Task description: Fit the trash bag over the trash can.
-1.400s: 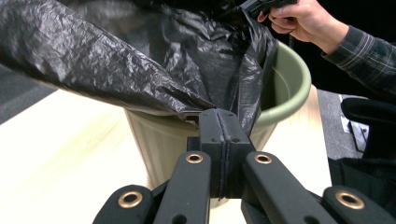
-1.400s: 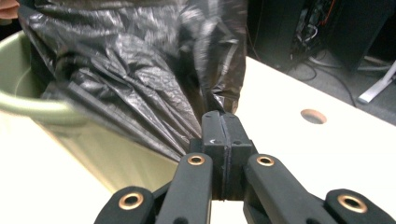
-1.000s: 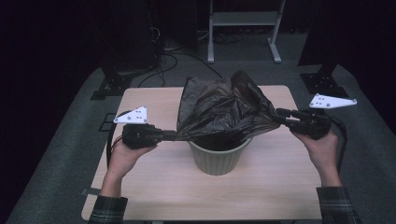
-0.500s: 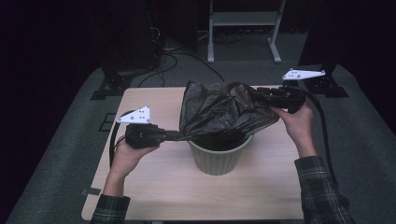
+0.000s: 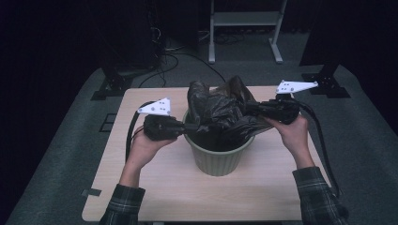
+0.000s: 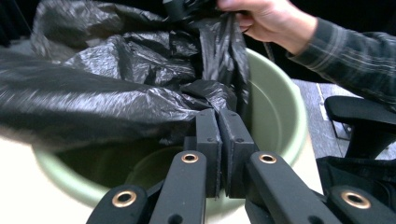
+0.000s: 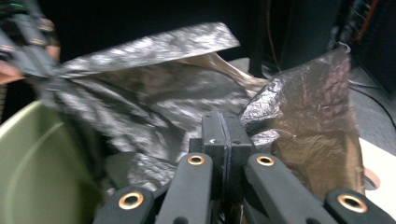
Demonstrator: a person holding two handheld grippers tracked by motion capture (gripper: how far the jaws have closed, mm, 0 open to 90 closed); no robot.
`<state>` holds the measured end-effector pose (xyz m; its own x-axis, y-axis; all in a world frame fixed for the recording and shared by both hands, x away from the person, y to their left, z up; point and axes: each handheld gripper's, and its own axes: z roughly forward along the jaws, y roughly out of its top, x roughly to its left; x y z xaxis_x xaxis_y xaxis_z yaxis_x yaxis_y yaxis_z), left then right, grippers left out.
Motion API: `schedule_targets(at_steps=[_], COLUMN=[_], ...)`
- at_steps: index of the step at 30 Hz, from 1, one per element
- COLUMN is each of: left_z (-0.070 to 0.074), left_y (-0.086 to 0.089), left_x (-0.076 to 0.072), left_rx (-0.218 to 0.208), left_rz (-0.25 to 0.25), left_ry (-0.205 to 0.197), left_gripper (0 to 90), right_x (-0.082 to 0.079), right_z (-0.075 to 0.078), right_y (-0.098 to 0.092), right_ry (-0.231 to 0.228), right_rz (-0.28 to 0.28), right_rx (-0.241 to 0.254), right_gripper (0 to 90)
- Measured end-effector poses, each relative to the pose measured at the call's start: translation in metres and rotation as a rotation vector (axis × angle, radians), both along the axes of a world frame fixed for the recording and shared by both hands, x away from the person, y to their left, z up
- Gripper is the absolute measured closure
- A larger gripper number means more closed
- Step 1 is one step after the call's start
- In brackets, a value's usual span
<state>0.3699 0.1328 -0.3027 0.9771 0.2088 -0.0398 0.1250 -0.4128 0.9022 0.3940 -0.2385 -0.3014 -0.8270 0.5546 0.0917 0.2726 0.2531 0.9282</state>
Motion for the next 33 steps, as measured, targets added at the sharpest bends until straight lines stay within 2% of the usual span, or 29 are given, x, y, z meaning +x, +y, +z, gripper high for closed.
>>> schedule_targets(at_steps=[4,6,10,13,15,20,22,26,29,33], left_z=[-0.006,-0.007,-0.008,-0.006,-0.002,0.01,0.015,0.023,0.024,0.02], left_y=[-0.016,-0.021,-0.02,-0.013,-0.005,0.01,0.012,0.002,-0.006,-0.016], left_x=[0.008,0.01,0.011,0.012,0.015,0.023,0.025,0.027,0.031,0.038], left_rx=[0.043,0.062,0.072,0.05,0.017,-0.027,-0.051,-0.067,-0.072,-0.065], left_rz=[-0.007,0.006,0.035,0.067,0.097,0.153,0.153,0.147,0.154,0.164], left_ry=[0.017,0.019,0.015,0.008,0.012,0.01,0.015,0.007,0.029,0.077], left_gripper=[84.4,83.6,74.2,66.1,58.8,50.3,49.6,48.0,46.2,43.2], right_x=[-0.011,-0.015,-0.024,-0.027,-0.028,-0.037,-0.041,-0.05,-0.055,-0.062], right_z=[-0.001,-0.003,-0.006,-0.008,-0.009,-0.009,-0.008,-0.007,-0.008,-0.01], right_y=[0.009,0.013,0.024,0.028,0.029,0.032,0.034,0.039,0.044,0.049], right_ry=[-0.01,-0.009,-0.009,-0.004,-0.004,-0.01,-0.019,-0.03,-0.04,-0.044], right_rz=[0.054,0.079,0.124,0.145,0.158,0.197,0.208,0.24,0.251,0.273], right_rx=[0.026,0.031,0.005,0.001,0.002,0.005,0.006,0.02,0.009,0.021], right_gripper=[90.0,90.0,90.0,90.0,90.0,90.0,90.0,90.0,90.0,90.0])
